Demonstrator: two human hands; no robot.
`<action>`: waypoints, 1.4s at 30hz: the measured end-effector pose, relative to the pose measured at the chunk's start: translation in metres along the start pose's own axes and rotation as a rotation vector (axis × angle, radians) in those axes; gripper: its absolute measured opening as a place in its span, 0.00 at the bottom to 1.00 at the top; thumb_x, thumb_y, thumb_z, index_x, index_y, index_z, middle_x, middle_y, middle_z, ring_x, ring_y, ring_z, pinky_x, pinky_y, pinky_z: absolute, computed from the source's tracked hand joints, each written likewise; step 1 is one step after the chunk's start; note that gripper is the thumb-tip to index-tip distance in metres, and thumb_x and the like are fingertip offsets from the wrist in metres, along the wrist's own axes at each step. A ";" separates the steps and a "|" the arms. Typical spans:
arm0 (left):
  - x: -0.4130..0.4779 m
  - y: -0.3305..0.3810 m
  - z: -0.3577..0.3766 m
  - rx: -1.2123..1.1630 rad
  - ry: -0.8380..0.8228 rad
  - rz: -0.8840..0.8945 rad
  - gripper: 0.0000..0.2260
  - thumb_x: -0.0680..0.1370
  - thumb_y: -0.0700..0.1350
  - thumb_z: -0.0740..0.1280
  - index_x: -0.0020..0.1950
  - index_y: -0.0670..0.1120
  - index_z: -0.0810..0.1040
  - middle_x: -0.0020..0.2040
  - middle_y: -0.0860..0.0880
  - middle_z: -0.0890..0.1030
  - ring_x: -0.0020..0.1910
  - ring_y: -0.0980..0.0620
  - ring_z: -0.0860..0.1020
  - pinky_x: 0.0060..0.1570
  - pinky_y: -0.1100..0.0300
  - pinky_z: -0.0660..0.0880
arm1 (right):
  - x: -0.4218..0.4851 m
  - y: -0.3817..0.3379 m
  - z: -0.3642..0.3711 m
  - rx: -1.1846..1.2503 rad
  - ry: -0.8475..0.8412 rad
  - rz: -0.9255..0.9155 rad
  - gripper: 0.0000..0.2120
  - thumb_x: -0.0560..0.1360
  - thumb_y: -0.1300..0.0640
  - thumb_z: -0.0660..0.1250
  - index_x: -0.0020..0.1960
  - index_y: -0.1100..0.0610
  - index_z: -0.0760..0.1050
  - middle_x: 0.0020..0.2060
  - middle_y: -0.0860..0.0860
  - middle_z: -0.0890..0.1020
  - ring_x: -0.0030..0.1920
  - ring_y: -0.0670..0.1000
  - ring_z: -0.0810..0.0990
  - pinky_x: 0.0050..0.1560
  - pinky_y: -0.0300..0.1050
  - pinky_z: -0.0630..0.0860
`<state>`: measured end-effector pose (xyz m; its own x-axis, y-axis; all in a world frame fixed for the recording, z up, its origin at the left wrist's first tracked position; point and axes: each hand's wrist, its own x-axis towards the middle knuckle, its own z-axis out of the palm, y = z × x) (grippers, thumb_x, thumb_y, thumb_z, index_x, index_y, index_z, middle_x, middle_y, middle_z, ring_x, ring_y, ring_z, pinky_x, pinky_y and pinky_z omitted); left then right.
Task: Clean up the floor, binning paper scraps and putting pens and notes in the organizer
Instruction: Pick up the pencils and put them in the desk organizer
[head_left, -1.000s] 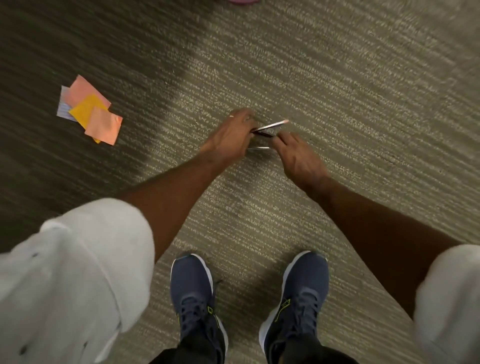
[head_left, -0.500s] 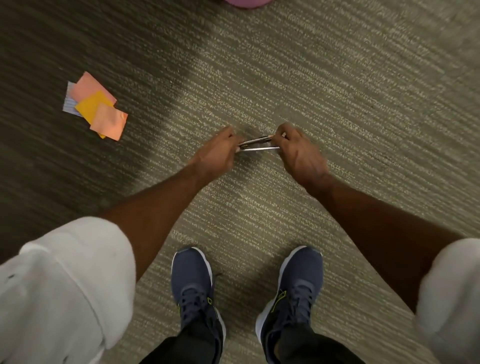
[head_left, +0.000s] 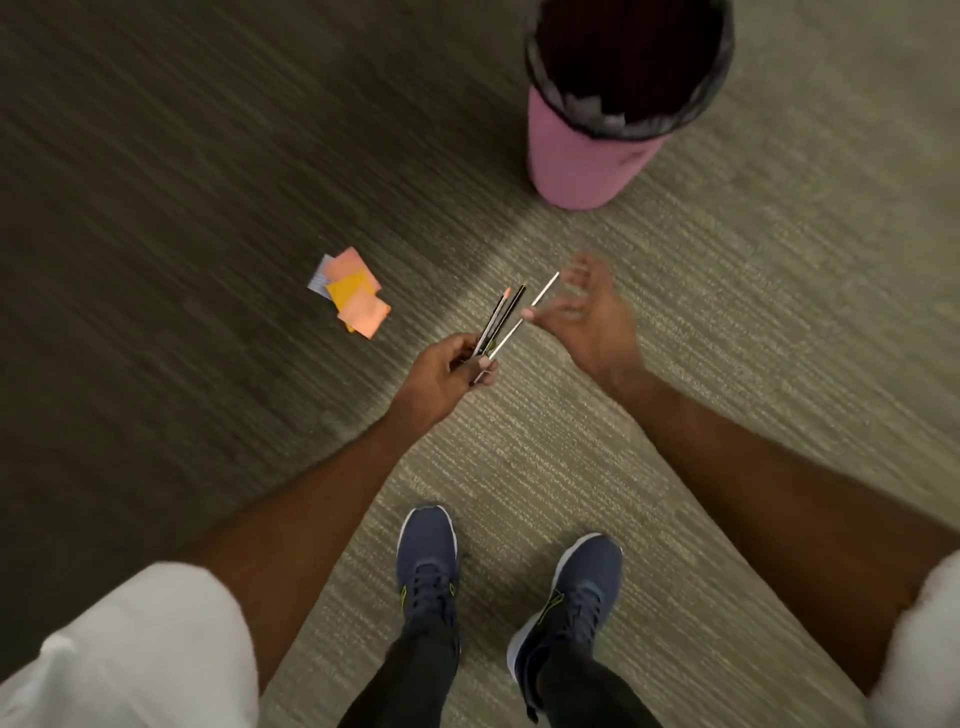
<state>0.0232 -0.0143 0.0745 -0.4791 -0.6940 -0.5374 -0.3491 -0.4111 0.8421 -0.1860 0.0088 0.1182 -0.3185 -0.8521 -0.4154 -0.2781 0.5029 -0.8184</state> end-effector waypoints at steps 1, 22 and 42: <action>-0.009 0.015 -0.004 -0.025 0.021 0.011 0.10 0.81 0.36 0.65 0.61 0.35 0.75 0.48 0.39 0.82 0.41 0.53 0.80 0.39 0.69 0.75 | -0.004 -0.020 0.005 0.102 0.002 0.083 0.44 0.68 0.49 0.80 0.76 0.54 0.60 0.71 0.50 0.70 0.57 0.47 0.80 0.59 0.46 0.80; -0.218 0.339 -0.204 -0.500 0.402 0.292 0.13 0.80 0.35 0.65 0.64 0.39 0.77 0.55 0.41 0.84 0.49 0.48 0.85 0.45 0.60 0.82 | -0.081 -0.472 0.062 0.266 -0.286 -0.244 0.10 0.73 0.60 0.76 0.52 0.58 0.80 0.41 0.56 0.84 0.39 0.49 0.84 0.39 0.44 0.80; -0.417 0.428 -0.388 -0.202 0.904 0.304 0.12 0.80 0.46 0.66 0.64 0.48 0.79 0.55 0.52 0.85 0.54 0.56 0.83 0.60 0.50 0.79 | -0.169 -0.726 0.204 0.038 -0.858 -0.646 0.11 0.74 0.58 0.75 0.56 0.56 0.81 0.47 0.51 0.87 0.50 0.50 0.86 0.56 0.53 0.82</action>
<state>0.3858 -0.1298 0.6769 0.3021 -0.9445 -0.1289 -0.1280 -0.1742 0.9764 0.2547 -0.2422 0.7008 0.6253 -0.7799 -0.0282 -0.1334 -0.0712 -0.9885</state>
